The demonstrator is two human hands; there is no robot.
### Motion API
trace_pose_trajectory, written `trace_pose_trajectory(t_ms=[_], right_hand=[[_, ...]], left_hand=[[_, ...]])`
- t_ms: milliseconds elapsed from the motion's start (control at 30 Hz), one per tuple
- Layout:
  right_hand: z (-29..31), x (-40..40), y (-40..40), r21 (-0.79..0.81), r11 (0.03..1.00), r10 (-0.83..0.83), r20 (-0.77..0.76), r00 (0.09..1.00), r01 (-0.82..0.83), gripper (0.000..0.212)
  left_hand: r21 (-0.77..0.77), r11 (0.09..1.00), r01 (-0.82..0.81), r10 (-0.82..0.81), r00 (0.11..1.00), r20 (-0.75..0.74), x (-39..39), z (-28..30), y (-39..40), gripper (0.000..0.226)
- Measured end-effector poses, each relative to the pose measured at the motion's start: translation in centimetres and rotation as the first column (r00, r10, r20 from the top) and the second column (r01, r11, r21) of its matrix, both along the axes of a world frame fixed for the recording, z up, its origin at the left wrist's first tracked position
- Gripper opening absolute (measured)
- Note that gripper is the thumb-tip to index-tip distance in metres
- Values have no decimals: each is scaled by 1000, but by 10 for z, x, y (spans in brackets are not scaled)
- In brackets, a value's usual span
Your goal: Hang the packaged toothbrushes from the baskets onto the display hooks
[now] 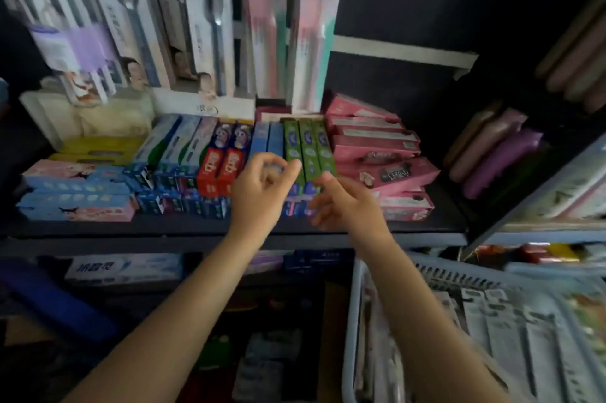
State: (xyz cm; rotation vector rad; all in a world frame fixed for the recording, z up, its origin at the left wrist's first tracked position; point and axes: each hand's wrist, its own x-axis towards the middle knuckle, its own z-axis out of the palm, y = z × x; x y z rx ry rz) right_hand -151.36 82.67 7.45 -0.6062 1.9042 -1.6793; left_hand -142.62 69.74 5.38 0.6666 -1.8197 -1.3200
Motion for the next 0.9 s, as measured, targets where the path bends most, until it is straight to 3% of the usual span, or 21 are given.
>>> trace_pose_trajectory(t_ms=[133, 200, 300, 400, 500, 600, 700, 833, 900], right_hand=[[-77, -23, 101, 243, 944, -207, -85, 975, 222, 24], [-118, -28, 150, 395, 857, -299, -144, 943, 332, 25], [-158, -26, 212, 607, 690, -285, -271, 919, 393, 28], [-180, -16, 249, 687, 619, -210, -322, 923, 380, 30], [-194, -7, 266, 739, 487, -191, -430, 882, 466, 67], [-197, -3, 271, 787, 399, -226, -413, 882, 470, 101], [-198, -5, 273, 814, 387, -123, -419, 899, 433, 115], [-196, 2, 257, 851, 464, 48, -301, 953, 245, 121], [-201, 9, 249, 880, 432, 102, -262, 960, 195, 123]], left_hand=[[-146, 968, 205, -159, 947, 279, -2, -81, 73, 31], [-143, 929, 341, -244, 856, 456, -3, -129, 111, 36], [6, 878, 478, -367, 667, 648, 4, -171, 163, 54], [39, 852, 521, -396, 595, 700, 13, -194, 198, 75], [-25, 843, 538, -353, 587, 729, 22, -210, 214, 83], [-121, 833, 539, -255, 569, 781, 25, -214, 216, 81], [-139, 828, 543, -222, 545, 809, 24, -215, 217, 80], [-135, 834, 534, -224, 553, 802, 27, -218, 220, 80], [-130, 840, 527, -220, 549, 807, 29, -218, 222, 80]])
